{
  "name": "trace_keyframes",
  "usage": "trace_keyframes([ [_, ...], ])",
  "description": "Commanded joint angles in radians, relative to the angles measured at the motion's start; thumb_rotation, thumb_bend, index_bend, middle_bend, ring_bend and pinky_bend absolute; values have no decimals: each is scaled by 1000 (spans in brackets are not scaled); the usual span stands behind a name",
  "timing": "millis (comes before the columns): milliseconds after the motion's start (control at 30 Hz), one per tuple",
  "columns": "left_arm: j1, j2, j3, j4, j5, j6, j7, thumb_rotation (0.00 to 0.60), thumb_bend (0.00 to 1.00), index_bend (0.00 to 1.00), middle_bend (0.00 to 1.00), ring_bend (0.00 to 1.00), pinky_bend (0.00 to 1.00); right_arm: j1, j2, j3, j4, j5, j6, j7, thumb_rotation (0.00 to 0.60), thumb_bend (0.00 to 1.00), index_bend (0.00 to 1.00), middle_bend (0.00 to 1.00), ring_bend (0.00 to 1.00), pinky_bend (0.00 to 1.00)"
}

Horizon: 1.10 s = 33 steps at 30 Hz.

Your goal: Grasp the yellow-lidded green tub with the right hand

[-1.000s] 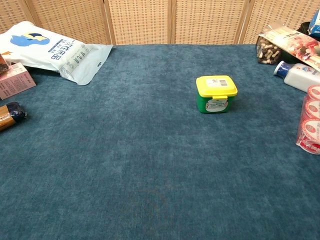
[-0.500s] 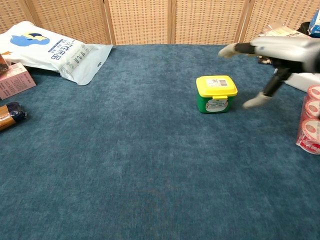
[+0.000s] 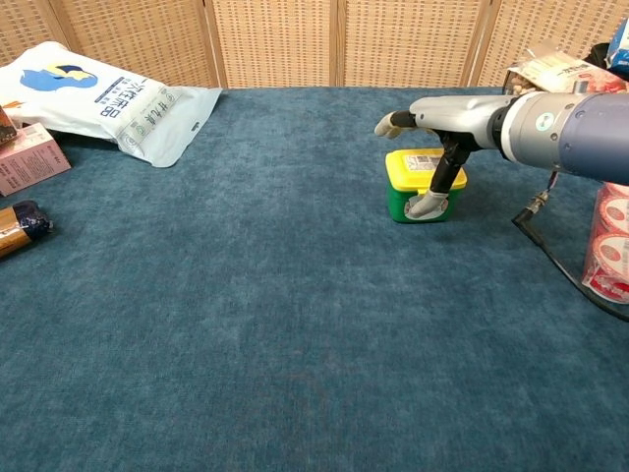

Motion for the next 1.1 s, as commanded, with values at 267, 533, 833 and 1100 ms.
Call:
trace_keyframes([
  [267,0,-3,-4,-4,-6,-5,15,600,0,226,0,0,0,3,-51,-33,135,-52,-25,108,600,0,0,0,0,7],
  [533,8,-1,-9,-7,-15,4,19,600,0,227,0,0,0,-27,-126,-36,280,-190,-30,280,600,150,239,400,506,638],
  [833,12,-1,-10,-10,-11,7,21,600,0,228,0,0,0,-68,-118,-40,279,-315,19,392,600,264,496,654,748,841],
  [1100,7,1,-10,-1,3,3,-11,600,0,227,0,0,0,-105,63,11,-15,-355,133,341,600,284,505,662,754,846],
])
